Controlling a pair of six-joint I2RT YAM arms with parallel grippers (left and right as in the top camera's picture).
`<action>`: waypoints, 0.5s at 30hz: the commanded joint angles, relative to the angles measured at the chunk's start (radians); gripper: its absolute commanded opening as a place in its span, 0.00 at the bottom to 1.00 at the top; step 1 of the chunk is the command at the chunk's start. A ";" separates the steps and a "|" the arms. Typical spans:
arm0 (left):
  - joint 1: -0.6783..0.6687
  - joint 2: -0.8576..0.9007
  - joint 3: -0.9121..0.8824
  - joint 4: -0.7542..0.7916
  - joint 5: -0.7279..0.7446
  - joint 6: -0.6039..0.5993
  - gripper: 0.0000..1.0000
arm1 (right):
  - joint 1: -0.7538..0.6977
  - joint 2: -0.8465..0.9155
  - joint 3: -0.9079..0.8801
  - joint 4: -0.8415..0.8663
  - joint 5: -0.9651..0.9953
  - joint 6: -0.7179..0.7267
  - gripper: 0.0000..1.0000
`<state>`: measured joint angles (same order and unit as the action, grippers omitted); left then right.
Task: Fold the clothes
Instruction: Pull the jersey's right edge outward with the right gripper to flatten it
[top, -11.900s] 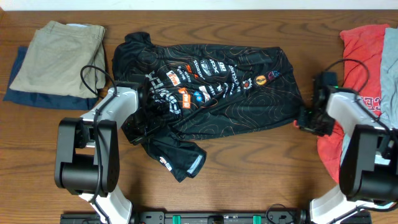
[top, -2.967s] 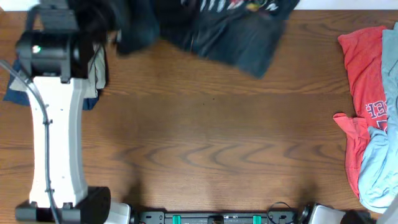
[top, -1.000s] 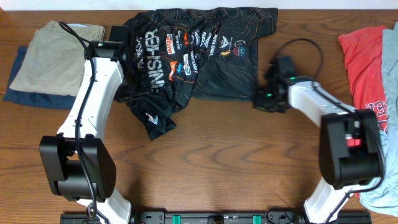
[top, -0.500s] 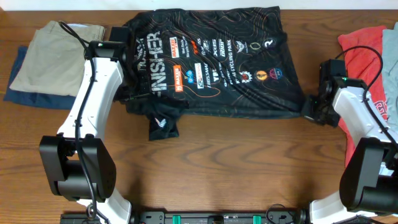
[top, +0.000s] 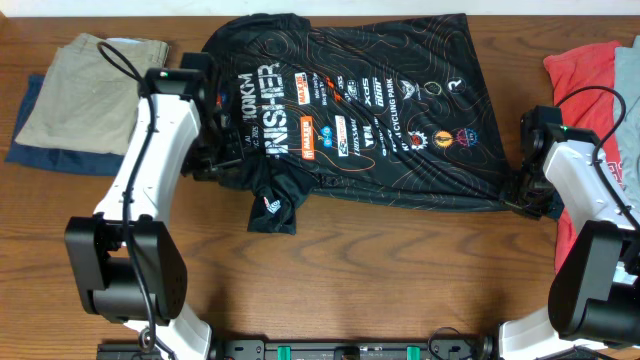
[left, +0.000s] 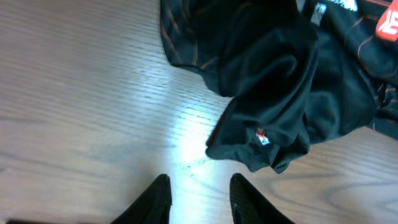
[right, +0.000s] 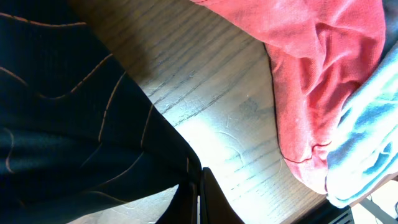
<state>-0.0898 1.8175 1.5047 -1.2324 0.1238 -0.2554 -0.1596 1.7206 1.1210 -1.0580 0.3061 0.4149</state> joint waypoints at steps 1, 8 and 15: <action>-0.036 -0.005 -0.078 0.047 0.026 -0.012 0.39 | -0.010 -0.002 -0.003 -0.001 0.029 0.023 0.01; -0.113 -0.005 -0.267 0.311 0.023 -0.012 0.44 | -0.010 -0.002 -0.003 -0.002 0.026 0.023 0.01; -0.130 -0.005 -0.338 0.473 0.022 -0.013 0.45 | -0.010 -0.002 -0.003 -0.003 0.027 0.022 0.01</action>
<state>-0.2199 1.8175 1.1725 -0.7681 0.1505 -0.2653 -0.1596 1.7206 1.1206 -1.0607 0.3084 0.4179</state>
